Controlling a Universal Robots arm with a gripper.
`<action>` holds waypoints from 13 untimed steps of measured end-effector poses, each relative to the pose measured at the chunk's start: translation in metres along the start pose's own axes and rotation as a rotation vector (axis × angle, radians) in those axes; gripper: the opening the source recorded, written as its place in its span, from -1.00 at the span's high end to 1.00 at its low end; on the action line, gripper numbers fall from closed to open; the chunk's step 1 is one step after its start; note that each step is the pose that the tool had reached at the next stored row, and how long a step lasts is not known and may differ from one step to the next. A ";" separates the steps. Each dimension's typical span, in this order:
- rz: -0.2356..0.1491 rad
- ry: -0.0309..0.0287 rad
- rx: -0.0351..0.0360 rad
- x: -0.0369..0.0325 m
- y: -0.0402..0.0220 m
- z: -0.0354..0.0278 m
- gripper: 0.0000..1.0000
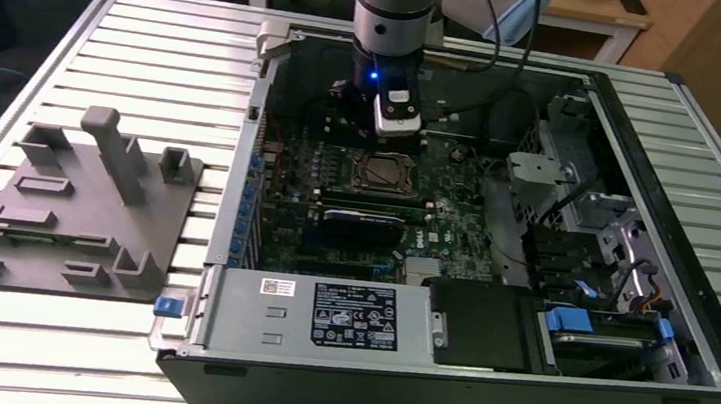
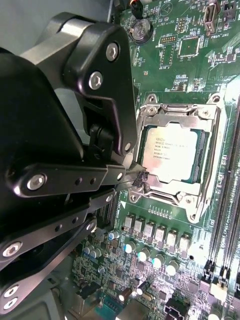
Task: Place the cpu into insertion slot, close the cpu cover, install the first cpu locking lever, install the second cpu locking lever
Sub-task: 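Install the first cpu locking lever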
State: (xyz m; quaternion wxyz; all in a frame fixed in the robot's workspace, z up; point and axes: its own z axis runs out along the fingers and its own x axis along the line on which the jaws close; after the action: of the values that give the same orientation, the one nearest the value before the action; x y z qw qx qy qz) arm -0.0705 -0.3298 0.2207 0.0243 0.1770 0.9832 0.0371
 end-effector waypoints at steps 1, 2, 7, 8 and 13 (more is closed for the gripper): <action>0.000 0.0000 0.0000 0.0000 0.0000 0.0000 0.79; 0.000 0.0000 0.0000 0.0000 0.0000 0.0000 0.79; -0.005 -0.0042 0.0117 0.0000 0.0000 0.0001 0.79; -0.006 -0.0051 0.0144 0.0000 0.0000 0.0001 0.79; -0.024 -0.0072 0.0233 -0.0004 0.0001 0.0005 0.79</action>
State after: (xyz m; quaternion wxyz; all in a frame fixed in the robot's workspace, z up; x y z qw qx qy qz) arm -0.0701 -0.3298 0.2203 0.0262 0.1655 0.9855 0.0247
